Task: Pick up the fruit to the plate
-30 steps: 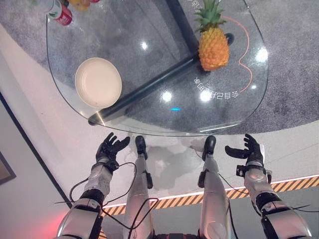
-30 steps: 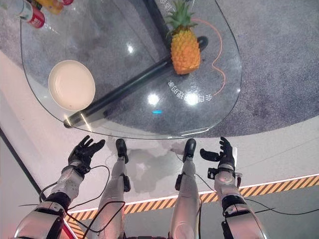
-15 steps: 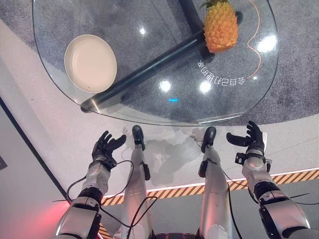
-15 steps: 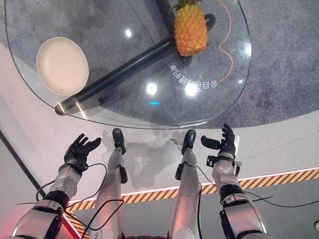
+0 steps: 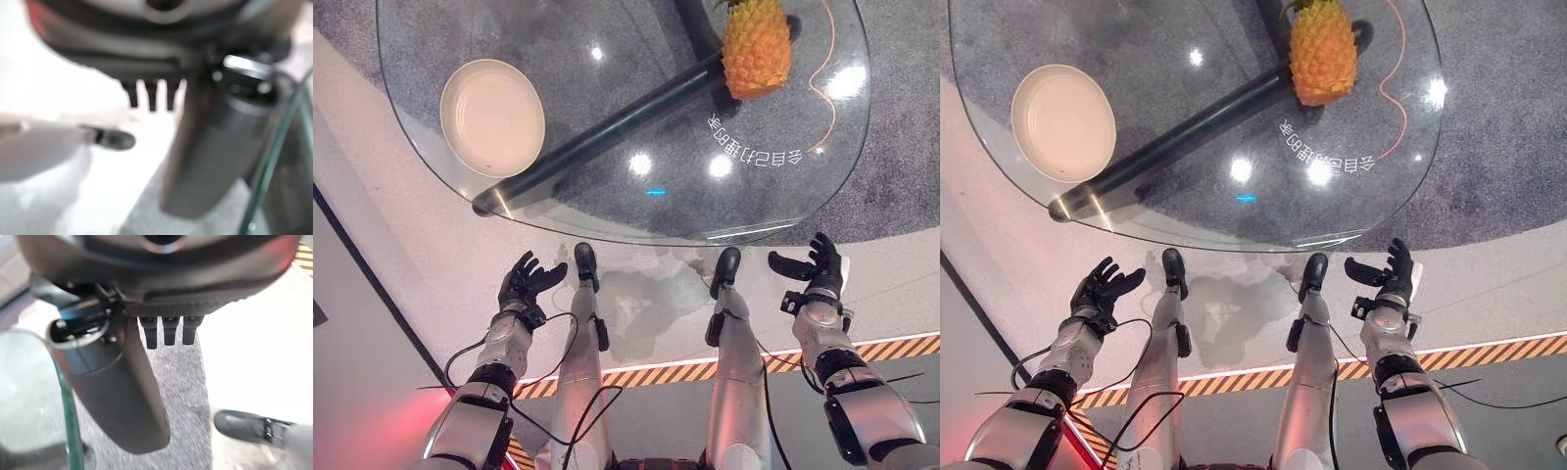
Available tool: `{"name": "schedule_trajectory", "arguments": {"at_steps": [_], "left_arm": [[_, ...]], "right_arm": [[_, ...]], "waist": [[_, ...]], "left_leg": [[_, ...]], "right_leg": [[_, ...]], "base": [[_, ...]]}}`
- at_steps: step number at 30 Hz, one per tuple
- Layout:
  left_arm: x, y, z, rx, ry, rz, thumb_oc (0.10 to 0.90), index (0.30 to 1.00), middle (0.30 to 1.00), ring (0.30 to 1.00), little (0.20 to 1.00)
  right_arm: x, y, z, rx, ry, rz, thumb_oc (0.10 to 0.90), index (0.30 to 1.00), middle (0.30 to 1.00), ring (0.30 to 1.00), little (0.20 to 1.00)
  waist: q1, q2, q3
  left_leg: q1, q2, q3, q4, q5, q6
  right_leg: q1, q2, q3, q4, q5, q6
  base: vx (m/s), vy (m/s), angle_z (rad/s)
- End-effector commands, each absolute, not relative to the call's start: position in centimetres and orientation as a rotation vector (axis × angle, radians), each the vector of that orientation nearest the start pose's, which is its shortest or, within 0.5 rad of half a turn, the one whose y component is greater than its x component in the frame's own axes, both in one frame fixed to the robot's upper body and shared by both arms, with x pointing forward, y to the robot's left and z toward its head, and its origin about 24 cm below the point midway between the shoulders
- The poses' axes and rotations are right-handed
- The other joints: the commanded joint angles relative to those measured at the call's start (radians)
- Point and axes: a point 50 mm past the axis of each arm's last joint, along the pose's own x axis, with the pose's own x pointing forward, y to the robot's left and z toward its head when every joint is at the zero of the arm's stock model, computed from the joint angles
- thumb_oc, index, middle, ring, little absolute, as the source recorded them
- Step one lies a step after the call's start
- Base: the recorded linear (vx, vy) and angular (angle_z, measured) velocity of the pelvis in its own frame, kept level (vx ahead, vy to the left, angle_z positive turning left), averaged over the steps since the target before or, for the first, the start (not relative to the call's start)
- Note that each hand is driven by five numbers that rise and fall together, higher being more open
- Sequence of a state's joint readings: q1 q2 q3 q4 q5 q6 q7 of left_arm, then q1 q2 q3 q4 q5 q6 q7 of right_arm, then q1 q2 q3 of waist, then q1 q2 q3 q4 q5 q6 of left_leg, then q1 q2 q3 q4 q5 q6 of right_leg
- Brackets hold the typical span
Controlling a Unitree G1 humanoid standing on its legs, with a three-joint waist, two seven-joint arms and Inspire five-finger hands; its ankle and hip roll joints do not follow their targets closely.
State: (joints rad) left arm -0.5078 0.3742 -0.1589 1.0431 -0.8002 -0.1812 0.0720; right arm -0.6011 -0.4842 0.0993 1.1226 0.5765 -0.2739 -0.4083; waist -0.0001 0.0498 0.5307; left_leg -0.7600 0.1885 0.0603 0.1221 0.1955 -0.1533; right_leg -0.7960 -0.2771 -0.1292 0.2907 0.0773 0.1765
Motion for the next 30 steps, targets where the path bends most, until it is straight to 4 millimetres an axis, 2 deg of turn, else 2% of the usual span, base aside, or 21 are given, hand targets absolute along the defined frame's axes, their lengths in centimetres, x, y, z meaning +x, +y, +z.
{"name": "schedule_trajectory", "arguments": {"at_steps": [1,9,11,14,18,22,30], "left_arm": [[29.7,28.7,-1.4,-0.180,0.333,0.416,0.800,0.900,0.900,0.900,0.900],[29.6,28.9,-1.3,-0.147,0.336,0.406,0.800,0.900,0.900,0.900,0.900],[29.7,29.0,-1.1,-0.149,0.334,0.407,0.800,0.900,0.900,0.900,0.900],[29.8,29.1,-1.0,-0.148,0.339,0.399,0.800,0.900,0.900,0.900,0.900],[29.6,29.2,-1.2,-0.151,0.344,0.395,0.800,0.900,0.900,0.900,0.900],[29.5,29.0,-1.3,-0.156,0.343,0.391,0.800,0.900,0.900,0.900,0.900],[29.1,28.4,-1.9,-0.181,0.350,0.388,0.800,0.900,0.900,0.900,0.900]], "right_arm": [[29.1,-37.2,6.0,0.036,0.088,-1.062,0.800,0.900,0.900,0.900,0.900],[28.3,-40.6,11.1,0.115,-0.081,-1.312,0.800,0.900,0.900,0.900,0.900],[28.2,-40.9,12.0,0.118,-0.115,-1.345,0.800,0.900,0.900,0.900,0.900],[28.1,-41.7,14.7,0.128,-0.201,-1.436,0.800,0.900,0.900,0.900,0.900],[27.9,-42.0,17.2,0.146,-0.320,-1.496,0.800,0.900,0.900,0.900,0.900],[28.6,-40.9,20.2,0.129,-0.477,-1.463,0.800,0.900,0.900,0.900,0.900],[30.5,-35.6,25.4,0.042,-0.748,-1.227,0.800,0.900,0.900,0.900,0.900]], "waist": [[0.012,-0.025,-0.011],[0.023,-0.031,-0.011],[0.022,-0.033,-0.011],[0.025,-0.034,-0.011],[0.027,-0.033,-0.011],[0.025,-0.033,-0.011],[0.019,-0.029,-0.011]], "left_leg": [[-0.038,0.009,-0.077,0.151,-0.123,0.000],[-0.040,0.003,-0.086,0.148,-0.128,0.007],[-0.046,0.001,-0.088,0.145,-0.120,0.008],[-0.043,0.002,-0.087,0.135,-0.117,0.008],[-0.034,0.001,-0.085,0.118,-0.112,0.009],[-0.034,-0.001,-0.083,0.112,-0.108,0.010],[-0.021,-0.005,-0.074,0.100,-0.108,0.012]], "right_leg": [[-0.034,-0.029,-0.003,0.010,0.051,0.042],[-0.028,-0.033,-0.021,-0.002,0.060,0.045],[-0.032,-0.035,-0.024,-0.007,0.069,0.044],[-0.027,-0.037,-0.033,-0.018,0.072,0.045],[-0.017,-0.039,-0.042,-0.031,0.077,0.048],[-0.014,-0.040,-0.045,-0.038,0.079,0.049],[-0.010,-0.039,-0.042,-0.041,0.071,0.046]], "base": [[0.02,-0.048,0.05],[0.00,-0.015,0.01],[-0.01,-0.002,0.02],[0.00,0.000,0.00],[0.00,0.000,0.00],[0.00,0.008,0.00],[0.00,0.047,0.00]]}}
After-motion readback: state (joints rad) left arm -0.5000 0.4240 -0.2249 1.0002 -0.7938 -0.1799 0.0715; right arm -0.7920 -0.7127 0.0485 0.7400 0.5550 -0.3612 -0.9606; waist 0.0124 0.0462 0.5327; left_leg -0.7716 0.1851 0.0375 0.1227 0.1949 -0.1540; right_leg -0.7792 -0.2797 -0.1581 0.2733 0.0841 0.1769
